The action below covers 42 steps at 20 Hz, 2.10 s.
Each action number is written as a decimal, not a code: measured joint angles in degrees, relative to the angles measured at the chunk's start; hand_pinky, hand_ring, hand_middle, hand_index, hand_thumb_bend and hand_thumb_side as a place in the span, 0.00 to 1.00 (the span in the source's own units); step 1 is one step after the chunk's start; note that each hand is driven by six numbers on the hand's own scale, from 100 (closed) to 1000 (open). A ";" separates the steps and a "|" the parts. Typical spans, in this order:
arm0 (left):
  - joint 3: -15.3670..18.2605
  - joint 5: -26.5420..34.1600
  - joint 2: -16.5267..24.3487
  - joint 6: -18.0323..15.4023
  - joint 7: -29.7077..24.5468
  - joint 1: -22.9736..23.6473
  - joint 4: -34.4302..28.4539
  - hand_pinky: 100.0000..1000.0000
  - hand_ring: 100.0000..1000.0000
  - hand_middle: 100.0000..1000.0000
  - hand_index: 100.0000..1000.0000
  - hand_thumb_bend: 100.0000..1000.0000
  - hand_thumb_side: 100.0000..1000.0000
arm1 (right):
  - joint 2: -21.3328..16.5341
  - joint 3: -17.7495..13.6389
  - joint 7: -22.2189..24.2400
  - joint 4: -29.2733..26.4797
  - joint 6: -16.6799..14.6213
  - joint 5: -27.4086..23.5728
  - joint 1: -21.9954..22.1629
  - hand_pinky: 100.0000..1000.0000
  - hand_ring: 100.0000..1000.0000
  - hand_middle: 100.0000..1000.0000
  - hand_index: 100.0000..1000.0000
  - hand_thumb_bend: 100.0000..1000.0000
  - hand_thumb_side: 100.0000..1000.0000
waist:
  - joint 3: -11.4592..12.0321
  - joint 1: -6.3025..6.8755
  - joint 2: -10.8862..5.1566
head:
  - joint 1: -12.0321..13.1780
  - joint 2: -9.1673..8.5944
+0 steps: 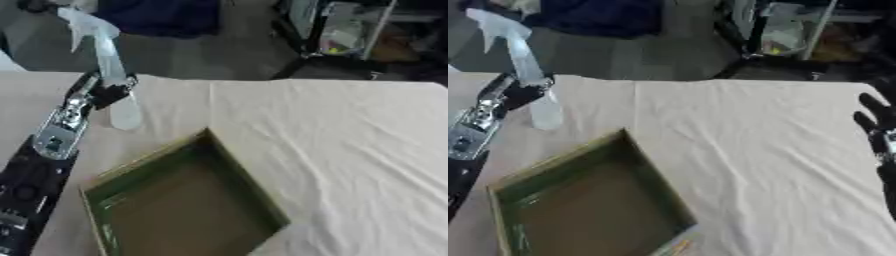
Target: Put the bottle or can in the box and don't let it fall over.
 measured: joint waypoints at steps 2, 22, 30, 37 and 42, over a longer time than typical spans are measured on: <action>0.00 -0.26 0.00 -0.07 -0.51 0.17 0.11 1.00 1.00 1.00 0.69 0.00 0.43 | 0.00 0.00 -0.01 0.00 0.01 0.00 0.00 1.00 1.00 0.99 1.00 0.00 0.41 | 0.00 0.01 -0.01 | 0.00 0.45; 0.05 -1.16 0.01 0.26 0.03 0.55 1.72 1.00 0.77 1.00 0.23 0.00 0.41 | 0.00 -0.04 -0.32 0.00 0.32 -0.79 -0.17 1.00 1.00 0.98 1.00 0.00 0.41 | -0.03 0.07 -0.28 | -0.06 0.82; -0.05 -0.43 0.02 -3.34 3.11 1.40 1.65 0.93 0.66 0.85 0.05 0.00 0.57 | 0.00 -0.27 -0.57 0.00 0.54 -0.97 -0.17 1.00 1.00 0.97 1.00 0.00 0.41 | 0.21 0.17 -0.29 | -0.19 1.59; -0.37 1.27 0.12 -6.59 1.96 1.47 -0.13 0.90 0.63 0.83 0.03 0.00 0.61 | -0.01 -0.38 -0.84 0.00 0.75 -1.43 -0.15 1.00 1.00 0.97 1.00 0.00 0.41 | 0.40 0.43 -0.39 | -0.30 1.81; -0.38 4.54 1.13 -7.77 1.42 1.28 -5.36 0.89 0.63 0.82 0.03 0.00 0.64 | -0.13 -0.39 -1.03 0.00 0.78 -1.46 0.14 1.00 1.00 0.97 1.00 0.00 0.41 | 0.81 0.76 -0.79 | -0.72 1.85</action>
